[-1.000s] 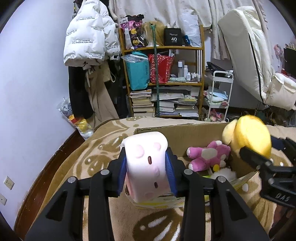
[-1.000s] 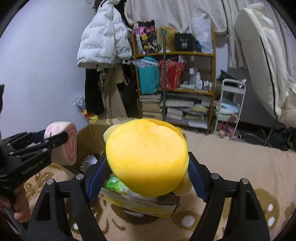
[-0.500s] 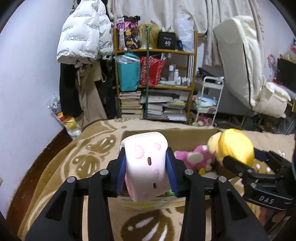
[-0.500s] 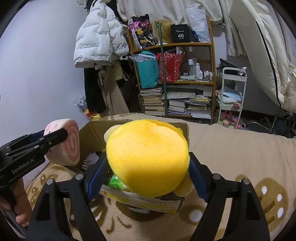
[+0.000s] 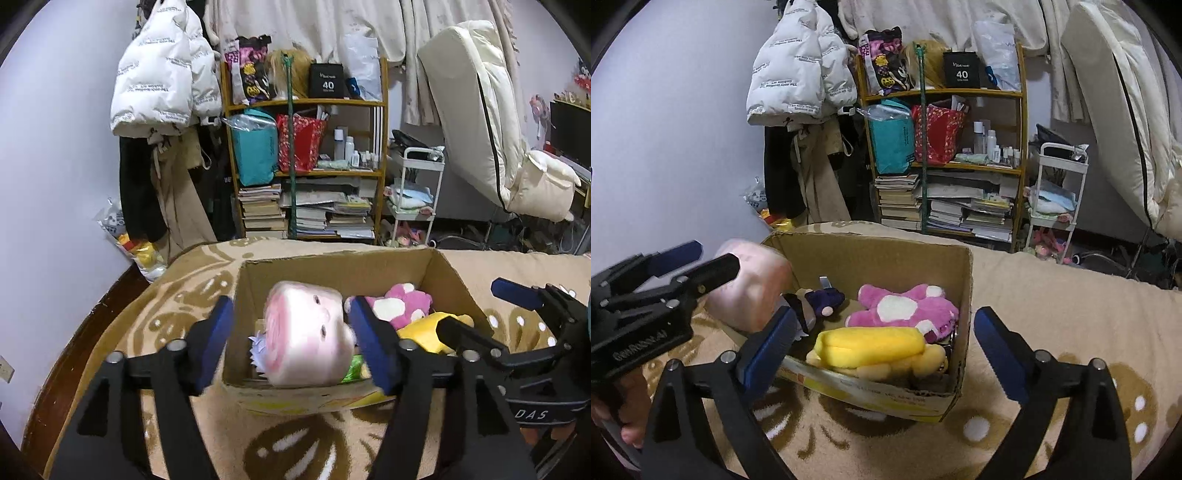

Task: Organize soft objects

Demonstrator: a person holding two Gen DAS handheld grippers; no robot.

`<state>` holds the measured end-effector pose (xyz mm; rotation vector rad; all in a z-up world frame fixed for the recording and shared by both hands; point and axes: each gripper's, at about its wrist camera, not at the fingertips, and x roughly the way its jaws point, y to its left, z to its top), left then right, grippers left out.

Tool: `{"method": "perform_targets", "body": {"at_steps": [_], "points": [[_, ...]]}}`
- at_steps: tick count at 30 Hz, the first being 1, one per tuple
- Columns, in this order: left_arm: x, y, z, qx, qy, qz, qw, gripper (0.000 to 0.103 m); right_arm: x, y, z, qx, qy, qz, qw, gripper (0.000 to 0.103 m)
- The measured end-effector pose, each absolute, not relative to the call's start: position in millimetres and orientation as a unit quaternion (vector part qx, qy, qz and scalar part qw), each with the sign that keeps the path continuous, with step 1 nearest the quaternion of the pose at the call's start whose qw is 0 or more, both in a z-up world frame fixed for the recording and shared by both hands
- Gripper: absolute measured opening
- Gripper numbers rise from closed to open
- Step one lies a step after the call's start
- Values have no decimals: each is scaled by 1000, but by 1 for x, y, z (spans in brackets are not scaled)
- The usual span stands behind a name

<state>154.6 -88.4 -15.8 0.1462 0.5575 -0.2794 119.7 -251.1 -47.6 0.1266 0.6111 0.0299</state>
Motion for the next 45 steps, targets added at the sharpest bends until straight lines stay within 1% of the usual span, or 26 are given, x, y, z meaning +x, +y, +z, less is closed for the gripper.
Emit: {"method": "perform_targets", "body": {"at_steps": [2, 4, 9, 11, 16, 23, 29, 37, 45], "points": [[151, -85, -12, 70, 273, -128, 951, 87, 118, -251, -46, 64, 302, 16, 951, 103], [145, -80, -7, 67, 271, -120, 953, 95, 116, -252, -45, 70, 303, 17, 950, 103], [127, -70, 7, 81, 263, -98, 956, 96, 100, -256, -33, 89, 301, 17, 949, 103], [120, -63, 15, 77, 260, -96, 958, 99, 91, -258, -26, 89, 293, 15, 952, 103], [95, -44, 32, 50, 249, -107, 961, 100, 64, -261, -7, 88, 271, 6, 959, 103], [56, -26, 50, 57, 230, -99, 966, 102, 29, -264, 19, 89, 241, 1, 966, 103], [33, -19, 50, 68, 224, -90, 968, 102, 3, -257, 32, 69, 219, -4, 973, 103], [4, -18, 48, 86, 211, -83, 970, 102, -26, -256, 34, 75, 189, 5, 979, 103], [-6, -16, 39, 102, 213, -75, 969, 102, -35, -253, 26, 68, 193, 0, 979, 103]]}}
